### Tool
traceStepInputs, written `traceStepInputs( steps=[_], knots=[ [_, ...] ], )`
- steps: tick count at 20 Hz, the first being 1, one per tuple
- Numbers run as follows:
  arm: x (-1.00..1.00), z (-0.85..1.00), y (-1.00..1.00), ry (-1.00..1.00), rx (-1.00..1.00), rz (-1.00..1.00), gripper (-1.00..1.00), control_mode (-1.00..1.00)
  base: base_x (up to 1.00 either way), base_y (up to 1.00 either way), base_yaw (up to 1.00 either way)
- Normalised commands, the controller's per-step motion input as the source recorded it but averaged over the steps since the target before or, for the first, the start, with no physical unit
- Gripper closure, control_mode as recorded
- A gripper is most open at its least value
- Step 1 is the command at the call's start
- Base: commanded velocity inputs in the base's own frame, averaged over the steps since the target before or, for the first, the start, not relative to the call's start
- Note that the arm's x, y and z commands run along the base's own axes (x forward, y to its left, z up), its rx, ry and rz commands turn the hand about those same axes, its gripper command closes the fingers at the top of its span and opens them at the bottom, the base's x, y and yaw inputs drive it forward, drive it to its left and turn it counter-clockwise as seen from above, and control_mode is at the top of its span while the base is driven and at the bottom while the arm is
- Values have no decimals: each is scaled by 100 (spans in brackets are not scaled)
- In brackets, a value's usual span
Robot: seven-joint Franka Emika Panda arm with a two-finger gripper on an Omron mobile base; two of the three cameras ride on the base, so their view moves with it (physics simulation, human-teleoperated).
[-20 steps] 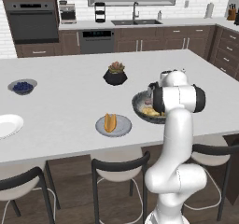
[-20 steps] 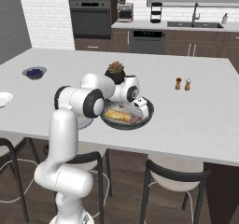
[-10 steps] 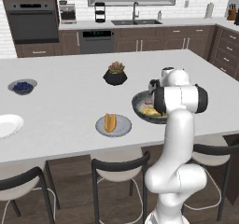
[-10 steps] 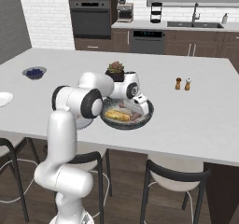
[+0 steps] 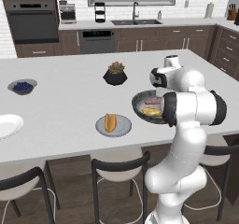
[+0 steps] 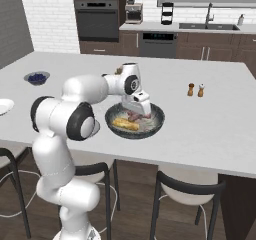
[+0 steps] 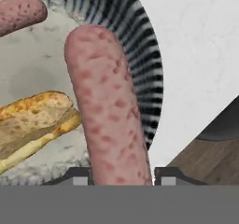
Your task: Place one bun and one sausage from the bowl on each plate.
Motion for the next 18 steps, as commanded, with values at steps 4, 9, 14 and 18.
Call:
traceStepInputs(
  steps=[4, 9, 14, 18],
  knots=[
    [-55, 26, 100, 0, 0, 6, 100, -100, 0, 0, 0],
    [-37, 18, 100, 1, 1, 13, 100, -100, 0, 0, 0],
    [-6, 1, 100, 2, 0, 20, 100, -100, 0, 0, 0],
    [0, 0, 100, 2, 2, 21, 100, -100, 0, 0, 0]
  ],
)
